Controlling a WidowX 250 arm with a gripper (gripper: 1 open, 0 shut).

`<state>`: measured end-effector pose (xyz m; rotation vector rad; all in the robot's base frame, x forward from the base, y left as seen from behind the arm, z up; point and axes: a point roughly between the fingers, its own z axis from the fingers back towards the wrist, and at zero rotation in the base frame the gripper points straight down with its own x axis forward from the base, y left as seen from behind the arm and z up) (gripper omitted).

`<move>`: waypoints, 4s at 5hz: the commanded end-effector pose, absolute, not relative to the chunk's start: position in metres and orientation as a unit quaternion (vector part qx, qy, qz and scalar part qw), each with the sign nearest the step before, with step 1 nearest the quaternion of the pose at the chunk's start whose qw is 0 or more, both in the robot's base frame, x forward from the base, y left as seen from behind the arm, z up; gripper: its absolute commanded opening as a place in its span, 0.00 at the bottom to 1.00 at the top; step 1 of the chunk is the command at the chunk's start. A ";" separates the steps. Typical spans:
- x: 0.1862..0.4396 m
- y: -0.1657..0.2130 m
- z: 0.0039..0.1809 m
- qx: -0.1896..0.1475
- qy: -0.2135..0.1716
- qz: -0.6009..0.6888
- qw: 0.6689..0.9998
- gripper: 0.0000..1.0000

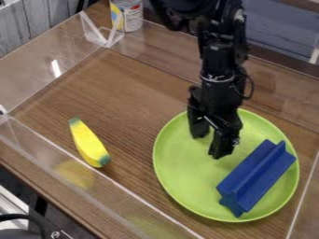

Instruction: Remove the banana from inside the green plate and put it on the table

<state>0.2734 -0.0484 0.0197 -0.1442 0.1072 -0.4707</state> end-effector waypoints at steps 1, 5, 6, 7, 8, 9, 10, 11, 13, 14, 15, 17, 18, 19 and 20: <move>0.273 -0.044 0.021 -0.073 0.054 -0.229 0.969 1.00; 0.271 -0.036 0.019 -0.075 0.059 -0.216 0.972 1.00; 0.270 -0.031 0.019 -0.075 0.055 -0.202 0.975 1.00; 0.270 -0.029 0.019 -0.075 0.053 -0.192 0.977 1.00; 0.270 -0.028 0.019 -0.075 0.052 -0.187 0.978 1.00; 0.271 -0.026 0.019 -0.075 0.051 -0.180 0.979 1.00; 0.271 -0.024 0.019 -0.074 0.051 -0.175 0.981 1.00; 0.271 -0.022 0.019 -0.074 0.051 -0.169 0.981 1.00; 0.272 -0.018 0.019 -0.072 0.050 -0.158 0.984 1.00; 0.271 -0.014 0.019 -0.071 0.050 -0.150 0.985 1.00; 0.271 -0.011 0.020 -0.070 0.050 -0.144 0.986 1.00; 0.270 -0.008 0.020 -0.068 0.049 -0.133 0.988 1.00; 0.269 -0.006 0.021 -0.068 0.048 -0.128 0.988 1.00; 0.269 -0.005 0.021 -0.068 0.048 -0.124 0.989 1.00; 0.269 -0.003 0.022 -0.067 0.048 -0.119 0.989 1.00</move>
